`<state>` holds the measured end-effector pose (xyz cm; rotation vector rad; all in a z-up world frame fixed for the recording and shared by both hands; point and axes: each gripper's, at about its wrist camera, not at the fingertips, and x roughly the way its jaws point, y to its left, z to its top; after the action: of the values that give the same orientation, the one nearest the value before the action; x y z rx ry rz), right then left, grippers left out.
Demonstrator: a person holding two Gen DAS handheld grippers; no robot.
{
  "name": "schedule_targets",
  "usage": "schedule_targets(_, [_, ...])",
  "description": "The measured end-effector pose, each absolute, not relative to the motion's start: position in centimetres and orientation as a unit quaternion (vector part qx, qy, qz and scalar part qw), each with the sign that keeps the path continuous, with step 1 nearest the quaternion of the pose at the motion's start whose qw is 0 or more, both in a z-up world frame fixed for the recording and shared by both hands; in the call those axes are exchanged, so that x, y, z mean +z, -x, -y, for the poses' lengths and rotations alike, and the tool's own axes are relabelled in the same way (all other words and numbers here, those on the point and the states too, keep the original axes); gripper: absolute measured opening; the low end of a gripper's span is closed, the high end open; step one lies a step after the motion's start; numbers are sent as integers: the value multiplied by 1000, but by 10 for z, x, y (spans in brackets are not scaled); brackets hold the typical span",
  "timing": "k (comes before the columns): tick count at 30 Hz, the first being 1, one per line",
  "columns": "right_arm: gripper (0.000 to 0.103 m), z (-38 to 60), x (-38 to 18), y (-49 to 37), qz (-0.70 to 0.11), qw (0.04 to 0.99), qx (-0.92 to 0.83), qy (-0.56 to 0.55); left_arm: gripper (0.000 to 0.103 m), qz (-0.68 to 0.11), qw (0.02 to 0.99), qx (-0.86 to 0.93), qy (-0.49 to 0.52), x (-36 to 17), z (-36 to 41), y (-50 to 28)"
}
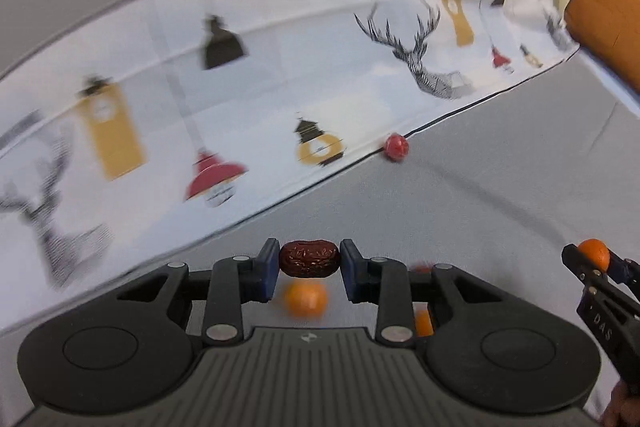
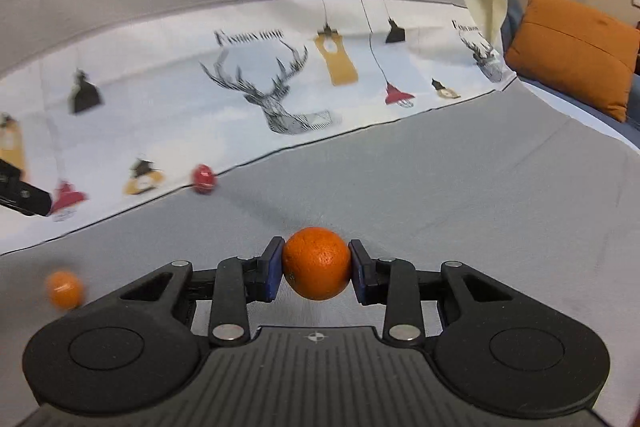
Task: Organize fruits
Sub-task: 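Grasp the mandarin orange with the right tool while the left tool grasps a dark date, then carry the orange and date over the blue plate and open both tools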
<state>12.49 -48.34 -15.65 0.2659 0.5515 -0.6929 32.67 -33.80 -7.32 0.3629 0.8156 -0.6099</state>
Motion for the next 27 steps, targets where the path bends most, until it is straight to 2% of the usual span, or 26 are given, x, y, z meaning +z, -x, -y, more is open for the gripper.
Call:
schedule_targets(5, [35,445,-114,-56,-274,912,-280,-124,36,-410,863,-256,-148,-26,249,-250])
schedule_targets(11, [36,383,-75,8,-294,926,-186,-143,36,-417,877,-192,-139,5,155,-148])
schedule_targets(19, [36,283,-43,73,-320,935,-67,-139,36,-430,882,-155,-115,8,68,-42])
schedule_targets(27, [36,209,-23,114,-298,953,-10,-48,36,-407,898,-131,-106,1,28,21])
